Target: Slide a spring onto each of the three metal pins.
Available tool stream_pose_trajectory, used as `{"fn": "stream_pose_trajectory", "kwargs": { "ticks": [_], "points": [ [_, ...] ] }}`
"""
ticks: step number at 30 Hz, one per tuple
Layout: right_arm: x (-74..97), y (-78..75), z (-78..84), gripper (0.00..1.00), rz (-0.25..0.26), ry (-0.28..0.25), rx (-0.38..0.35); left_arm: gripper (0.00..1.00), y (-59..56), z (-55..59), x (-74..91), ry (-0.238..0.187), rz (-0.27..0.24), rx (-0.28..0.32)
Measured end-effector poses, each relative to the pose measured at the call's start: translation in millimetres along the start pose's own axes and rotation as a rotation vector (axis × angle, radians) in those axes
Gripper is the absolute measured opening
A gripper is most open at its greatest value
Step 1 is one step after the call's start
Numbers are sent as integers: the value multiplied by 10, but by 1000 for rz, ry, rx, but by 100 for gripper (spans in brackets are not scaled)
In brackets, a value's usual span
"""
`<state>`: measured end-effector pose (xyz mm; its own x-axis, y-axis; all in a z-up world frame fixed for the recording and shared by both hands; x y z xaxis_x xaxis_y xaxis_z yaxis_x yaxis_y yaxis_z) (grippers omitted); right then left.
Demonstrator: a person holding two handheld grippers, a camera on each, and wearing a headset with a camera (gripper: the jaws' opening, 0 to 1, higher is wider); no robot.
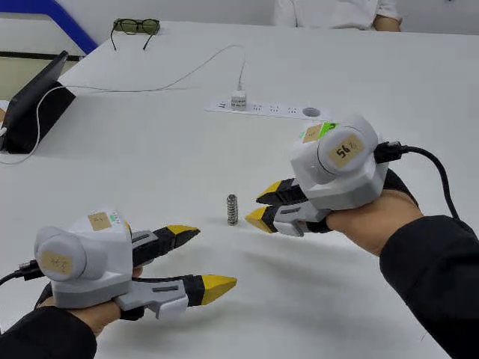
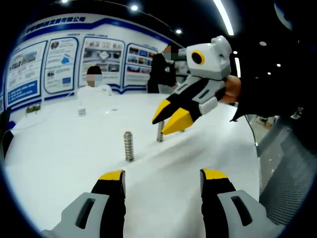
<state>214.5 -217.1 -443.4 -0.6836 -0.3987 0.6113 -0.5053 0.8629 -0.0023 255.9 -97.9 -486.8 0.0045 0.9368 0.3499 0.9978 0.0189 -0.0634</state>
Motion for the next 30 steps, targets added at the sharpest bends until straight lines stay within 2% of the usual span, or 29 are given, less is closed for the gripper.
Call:
{"fn": "stream_pose_trajectory", "kwargs": {
  "ticks": [4, 14, 30],
  "points": [
    [70, 45, 18, 20, 0, -18, -9, 62, 3, -11, 1, -1, 0, -2],
    [241, 125, 148, 21, 16, -19, -13, 63, 9, -19, 8, -4, -3, 0],
    [570, 142, 388, 22, 63, -43, -51, 64, 20, -21, 9, -5, -7, 2]
  ]
}}
Point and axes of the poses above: the centre of the closed fingertips' face, and the gripper's own axes: x roughly backward along the fingers, y roughly to its left, z roughly out of its underside, the point moved 5 cm from there along x, roughly backward along the fingers, and after that the axes turned 9 degrees about -z, right-handed, at the moved point
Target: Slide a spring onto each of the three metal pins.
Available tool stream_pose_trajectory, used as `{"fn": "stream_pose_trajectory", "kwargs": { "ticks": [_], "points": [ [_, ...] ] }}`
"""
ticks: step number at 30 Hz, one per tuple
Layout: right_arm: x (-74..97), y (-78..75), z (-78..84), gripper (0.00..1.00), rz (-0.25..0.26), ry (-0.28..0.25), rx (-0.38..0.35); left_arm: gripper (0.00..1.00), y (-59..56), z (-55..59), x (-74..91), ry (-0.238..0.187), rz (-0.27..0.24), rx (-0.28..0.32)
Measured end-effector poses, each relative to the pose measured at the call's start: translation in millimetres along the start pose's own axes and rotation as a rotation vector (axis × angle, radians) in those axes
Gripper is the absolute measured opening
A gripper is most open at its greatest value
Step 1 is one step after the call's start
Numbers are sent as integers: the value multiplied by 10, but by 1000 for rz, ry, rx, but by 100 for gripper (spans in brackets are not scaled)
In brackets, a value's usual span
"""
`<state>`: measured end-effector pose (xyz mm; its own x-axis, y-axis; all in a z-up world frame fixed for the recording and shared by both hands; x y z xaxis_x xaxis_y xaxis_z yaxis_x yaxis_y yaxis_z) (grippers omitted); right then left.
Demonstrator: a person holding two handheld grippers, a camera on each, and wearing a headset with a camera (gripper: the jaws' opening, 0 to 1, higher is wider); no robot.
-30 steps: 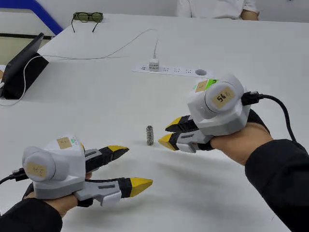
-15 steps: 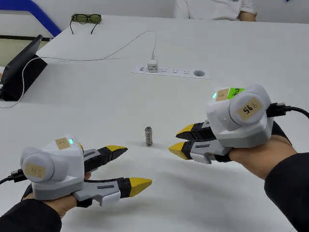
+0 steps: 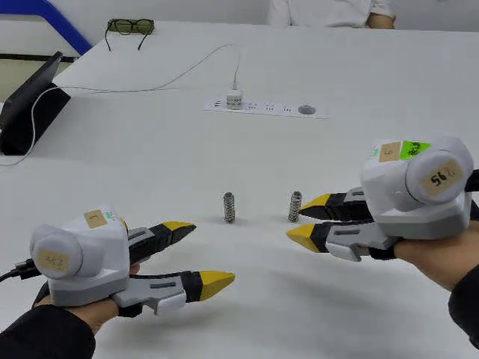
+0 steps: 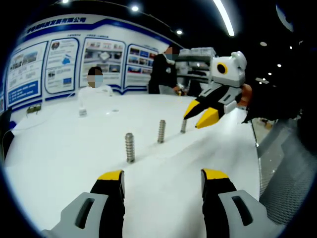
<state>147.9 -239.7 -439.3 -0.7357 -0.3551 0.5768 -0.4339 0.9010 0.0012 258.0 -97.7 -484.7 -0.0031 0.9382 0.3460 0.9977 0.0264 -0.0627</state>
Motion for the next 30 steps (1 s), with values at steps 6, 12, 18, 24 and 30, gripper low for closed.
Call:
{"fn": "stream_pose_trajectory", "kwargs": {
  "ticks": [6, 12, 18, 24, 30],
  "points": [
    [114, -4, 97, 23, 25, -11, -24, 64, -6, -4, -7, 1, 1, 0],
    [244, -51, 182, 24, 57, -31, -48, 64, -6, -5, -8, 1, 0, -1],
    [367, -108, 257, 25, 85, -49, -67, 64, -13, -6, -18, 2, 2, -2],
    [464, -157, 387, 26, 110, -58, -89, 65, -11, -10, -24, 2, 5, -3],
    [557, -191, 490, 28, 138, -65, -112, 65, -12, -8, -22, 4, 4, -3]
  ]
}}
Point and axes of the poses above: the centre of the closed fingertips' face, and the gripper's own axes: x roughly backward along the fingers, y roughly to its left, z roughly out of its underside, the point moved 5 cm from there along x, roughly backward along the fingers, and after that the axes turned 9 degrees about -z, right-handed, at the moved point
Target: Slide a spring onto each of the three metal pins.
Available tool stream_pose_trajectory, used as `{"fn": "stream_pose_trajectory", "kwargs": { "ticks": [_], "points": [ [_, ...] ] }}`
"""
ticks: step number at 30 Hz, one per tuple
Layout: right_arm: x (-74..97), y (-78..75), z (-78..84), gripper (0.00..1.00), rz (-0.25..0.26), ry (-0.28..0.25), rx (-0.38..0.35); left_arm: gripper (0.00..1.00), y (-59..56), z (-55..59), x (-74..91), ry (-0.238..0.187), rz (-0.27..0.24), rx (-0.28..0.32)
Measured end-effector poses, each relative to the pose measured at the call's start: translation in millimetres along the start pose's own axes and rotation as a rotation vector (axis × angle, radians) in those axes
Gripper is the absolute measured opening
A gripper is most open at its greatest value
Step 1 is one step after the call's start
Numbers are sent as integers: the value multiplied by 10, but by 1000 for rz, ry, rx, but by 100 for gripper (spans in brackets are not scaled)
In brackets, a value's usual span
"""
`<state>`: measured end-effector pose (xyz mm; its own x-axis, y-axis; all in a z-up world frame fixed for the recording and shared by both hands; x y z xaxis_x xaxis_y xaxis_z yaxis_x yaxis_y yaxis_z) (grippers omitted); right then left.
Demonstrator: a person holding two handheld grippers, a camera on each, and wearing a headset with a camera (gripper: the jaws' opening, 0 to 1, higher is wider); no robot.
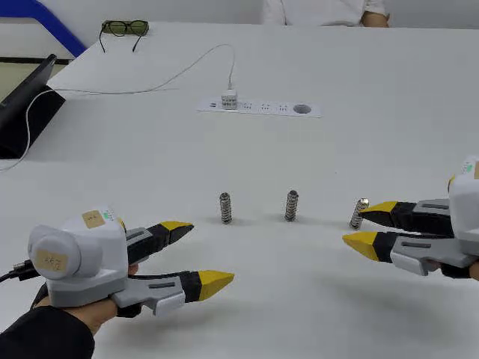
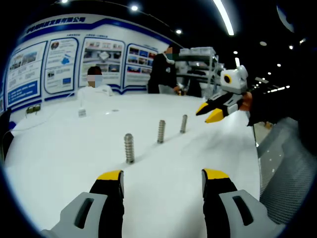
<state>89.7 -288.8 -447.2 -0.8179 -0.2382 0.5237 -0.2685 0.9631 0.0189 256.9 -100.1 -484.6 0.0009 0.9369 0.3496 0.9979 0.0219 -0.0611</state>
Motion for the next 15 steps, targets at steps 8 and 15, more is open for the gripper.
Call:
{"fn": "stream_pose_trajectory", "kwargs": {
  "ticks": [8, 15],
  "points": [
    [94, -54, 108, 32, 30, -9, -18, 65, 6, 4, 2, 2, -1, 1],
    [151, -78, 194, 38, 39, -26, -27, 65, 13, 15, 10, 6, -4, 2]
  ]
}}
Point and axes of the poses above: the centre of the closed fingertips' face, and the gripper's own axes: x roughly backward along the fingers, y roughly to its left, z roughly out of its underside, the point moved 5 cm from there along x, roughly backward along the fingers, and after that the axes turned 9 degrees about -z, right-handed, at the moved point
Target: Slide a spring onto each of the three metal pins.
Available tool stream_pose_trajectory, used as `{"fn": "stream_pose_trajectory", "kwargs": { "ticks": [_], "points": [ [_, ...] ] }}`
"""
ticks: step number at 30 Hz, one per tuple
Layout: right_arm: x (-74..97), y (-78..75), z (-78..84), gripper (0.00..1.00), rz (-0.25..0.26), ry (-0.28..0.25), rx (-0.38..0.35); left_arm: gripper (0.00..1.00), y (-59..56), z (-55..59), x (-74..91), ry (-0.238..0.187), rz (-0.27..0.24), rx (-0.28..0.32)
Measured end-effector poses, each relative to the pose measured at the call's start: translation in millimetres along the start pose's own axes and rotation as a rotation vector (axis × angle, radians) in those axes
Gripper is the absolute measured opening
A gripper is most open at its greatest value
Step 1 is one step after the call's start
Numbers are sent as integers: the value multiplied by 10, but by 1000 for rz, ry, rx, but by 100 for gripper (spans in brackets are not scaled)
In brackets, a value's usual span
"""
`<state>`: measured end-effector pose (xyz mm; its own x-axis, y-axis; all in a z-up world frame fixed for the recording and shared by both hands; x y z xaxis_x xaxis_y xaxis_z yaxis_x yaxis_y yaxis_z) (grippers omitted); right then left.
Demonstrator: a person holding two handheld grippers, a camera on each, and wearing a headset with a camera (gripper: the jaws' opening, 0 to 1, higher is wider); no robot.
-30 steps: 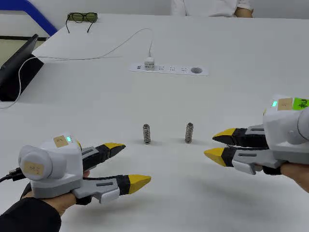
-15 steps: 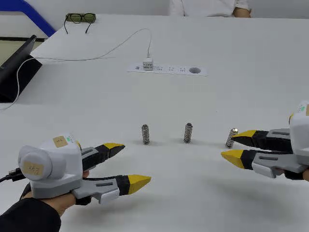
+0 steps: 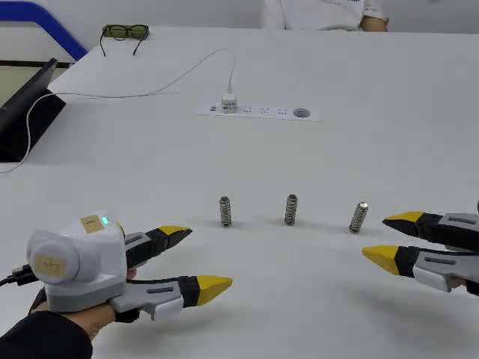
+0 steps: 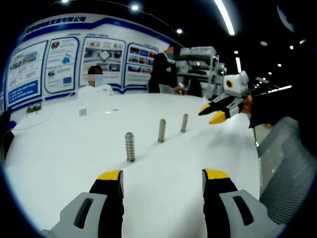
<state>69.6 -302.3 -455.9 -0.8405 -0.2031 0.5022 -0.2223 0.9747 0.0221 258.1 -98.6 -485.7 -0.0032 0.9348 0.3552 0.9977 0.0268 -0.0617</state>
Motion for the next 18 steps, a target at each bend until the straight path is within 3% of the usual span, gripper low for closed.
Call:
{"fn": "stream_pose_trajectory", "kwargs": {
  "ticks": [18],
  "points": [
    [89, -62, 119, 51, 19, -30, 6, 66, -2, 14, 4, 2, -2, 6]
  ]
}}
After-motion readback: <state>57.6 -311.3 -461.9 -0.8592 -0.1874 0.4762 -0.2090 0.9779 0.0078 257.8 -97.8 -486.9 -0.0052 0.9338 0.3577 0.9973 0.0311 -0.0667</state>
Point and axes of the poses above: the centre of the closed fingertips' face, and the gripper's own axes: x roughly backward along the fingers, y roughly to its left, z roughly out of its underside, the point moved 5 cm from there along x, roughly backward along the fingers, and after that the axes turned 9 degrees about -z, right-handed, at the moved point
